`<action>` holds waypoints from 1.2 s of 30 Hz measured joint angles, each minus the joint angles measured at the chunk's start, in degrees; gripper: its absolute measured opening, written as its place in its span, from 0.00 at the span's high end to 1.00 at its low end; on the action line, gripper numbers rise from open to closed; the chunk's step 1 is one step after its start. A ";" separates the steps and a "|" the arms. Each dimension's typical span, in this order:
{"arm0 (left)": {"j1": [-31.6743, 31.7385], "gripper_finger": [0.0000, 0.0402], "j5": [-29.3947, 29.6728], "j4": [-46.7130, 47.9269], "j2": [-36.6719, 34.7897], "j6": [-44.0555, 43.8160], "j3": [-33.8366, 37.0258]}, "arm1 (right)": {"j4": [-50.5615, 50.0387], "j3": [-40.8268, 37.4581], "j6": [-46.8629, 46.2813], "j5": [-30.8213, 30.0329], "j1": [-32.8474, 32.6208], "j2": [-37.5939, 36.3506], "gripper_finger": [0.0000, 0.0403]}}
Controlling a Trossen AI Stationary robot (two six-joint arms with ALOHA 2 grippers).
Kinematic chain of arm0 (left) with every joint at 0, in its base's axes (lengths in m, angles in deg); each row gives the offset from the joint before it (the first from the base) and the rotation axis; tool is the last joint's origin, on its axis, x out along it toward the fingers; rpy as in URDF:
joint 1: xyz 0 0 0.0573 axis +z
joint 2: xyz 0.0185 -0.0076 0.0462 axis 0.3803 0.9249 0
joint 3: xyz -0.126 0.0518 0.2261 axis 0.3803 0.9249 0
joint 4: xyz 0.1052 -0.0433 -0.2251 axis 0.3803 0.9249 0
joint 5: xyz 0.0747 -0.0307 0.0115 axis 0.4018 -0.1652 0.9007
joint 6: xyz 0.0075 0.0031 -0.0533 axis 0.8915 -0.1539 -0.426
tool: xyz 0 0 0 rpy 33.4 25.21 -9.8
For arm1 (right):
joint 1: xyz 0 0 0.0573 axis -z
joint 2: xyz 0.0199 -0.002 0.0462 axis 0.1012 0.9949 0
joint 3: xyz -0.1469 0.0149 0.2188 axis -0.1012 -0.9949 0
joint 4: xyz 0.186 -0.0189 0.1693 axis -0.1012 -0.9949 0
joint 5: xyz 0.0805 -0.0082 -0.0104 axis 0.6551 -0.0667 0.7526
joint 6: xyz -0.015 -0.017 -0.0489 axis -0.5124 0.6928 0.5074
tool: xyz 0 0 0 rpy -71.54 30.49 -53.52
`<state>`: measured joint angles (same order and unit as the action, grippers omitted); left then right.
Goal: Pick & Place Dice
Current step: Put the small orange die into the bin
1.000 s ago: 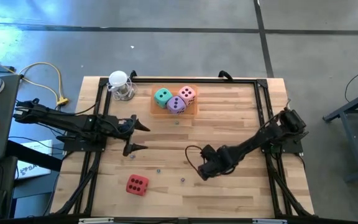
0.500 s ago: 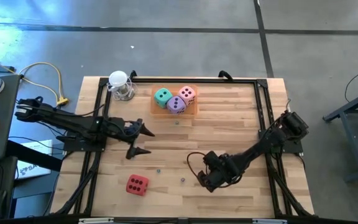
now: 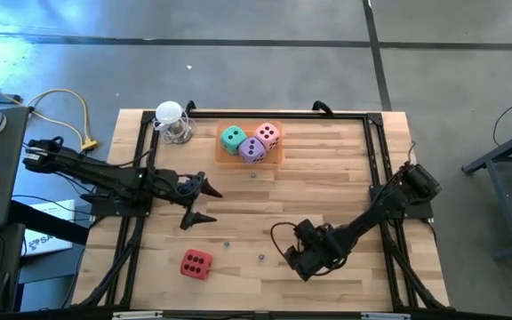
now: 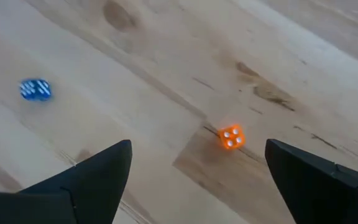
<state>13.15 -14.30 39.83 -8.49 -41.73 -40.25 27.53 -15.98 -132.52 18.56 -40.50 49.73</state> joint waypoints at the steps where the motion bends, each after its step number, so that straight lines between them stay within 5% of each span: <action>1: -0.28 0.02 0.00 -0.20 0.00 0.09 0.00 | -0.08 0.02 0.18 0.03 0.01 0.51 0.11; 24: -1.98 0.02 0.02 -1.53 0.00 0.17 0.00 | -1.27 0.17 1.47 2.69 1.76 6.07 0.12; 36: -1.96 0.02 0.02 -1.65 0.00 0.96 0.00 | -1.59 0.06 1.79 1.43 2.03 6.18 0.40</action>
<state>11.18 -14.28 38.18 -8.49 -40.77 -40.25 25.94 -15.91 -130.73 19.99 -38.47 55.91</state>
